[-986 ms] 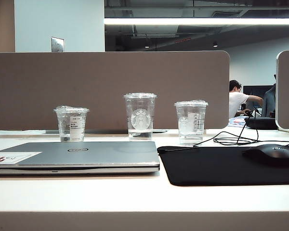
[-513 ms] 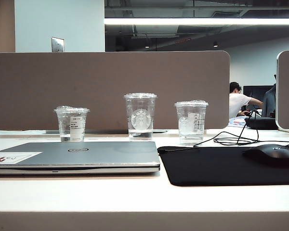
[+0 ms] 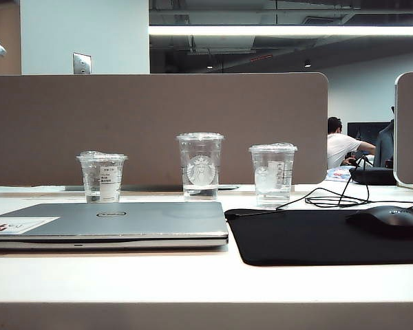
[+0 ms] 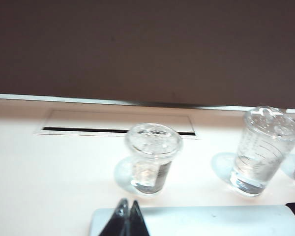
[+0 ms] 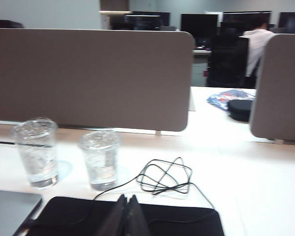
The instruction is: Pick up the coffee cup on the left and place it on the left side of the laptop.
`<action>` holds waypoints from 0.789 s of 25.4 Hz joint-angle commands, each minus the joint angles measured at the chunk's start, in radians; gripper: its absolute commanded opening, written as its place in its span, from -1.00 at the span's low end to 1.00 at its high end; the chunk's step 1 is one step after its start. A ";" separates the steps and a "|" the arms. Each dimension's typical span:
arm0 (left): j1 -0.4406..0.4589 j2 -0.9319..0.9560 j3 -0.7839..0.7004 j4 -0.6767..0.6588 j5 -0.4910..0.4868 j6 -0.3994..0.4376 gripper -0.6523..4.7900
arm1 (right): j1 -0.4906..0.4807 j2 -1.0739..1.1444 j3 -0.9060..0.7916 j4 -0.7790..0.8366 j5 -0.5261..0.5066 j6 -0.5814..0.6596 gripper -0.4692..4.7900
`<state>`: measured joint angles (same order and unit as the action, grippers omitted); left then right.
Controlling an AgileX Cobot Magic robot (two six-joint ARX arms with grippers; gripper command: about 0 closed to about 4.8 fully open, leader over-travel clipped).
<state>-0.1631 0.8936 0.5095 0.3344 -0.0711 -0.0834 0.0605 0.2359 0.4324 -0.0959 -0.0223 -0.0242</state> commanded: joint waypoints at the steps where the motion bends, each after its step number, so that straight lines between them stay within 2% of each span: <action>1: -0.006 0.098 0.011 0.115 0.005 -0.003 -0.78 | 0.002 0.071 0.050 0.022 -0.073 -0.003 -0.83; 6: -0.006 0.236 0.011 0.204 0.008 -0.004 -0.78 | 0.018 0.132 0.084 0.027 -0.093 -0.003 -0.83; 9: -0.006 0.313 0.012 0.264 0.063 -0.004 -0.78 | 0.051 0.149 0.084 0.040 -0.092 -0.003 -0.83; 12: -0.006 0.436 0.012 0.387 0.093 -0.004 -0.78 | 0.138 0.175 0.083 0.040 -0.092 -0.002 -0.83; 13: -0.006 0.492 0.013 0.439 0.090 -0.003 -0.71 | 0.182 0.185 0.083 0.040 -0.090 -0.003 -0.83; 14: -0.006 0.517 0.016 0.458 0.090 -0.003 -0.61 | 0.214 0.193 0.083 0.040 -0.084 -0.003 -0.83; 15: -0.006 0.543 0.022 0.469 0.090 -0.003 -0.42 | 0.238 0.200 0.083 0.040 -0.084 -0.003 -0.83; 16: -0.006 0.598 0.050 0.471 0.090 -0.004 0.27 | 0.293 0.222 0.083 0.040 -0.084 -0.003 -0.83; 18: -0.006 0.650 0.086 0.467 0.090 -0.013 1.00 | 0.346 0.240 0.083 0.040 -0.082 -0.003 -0.83; 20: -0.006 0.690 0.118 0.467 0.090 -0.036 1.00 | 0.406 0.259 0.083 0.040 -0.045 -0.003 -0.83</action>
<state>-0.1703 1.5665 0.6060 0.7830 0.0158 -0.0937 0.4328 0.4873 0.5083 -0.0738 -0.1013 -0.0246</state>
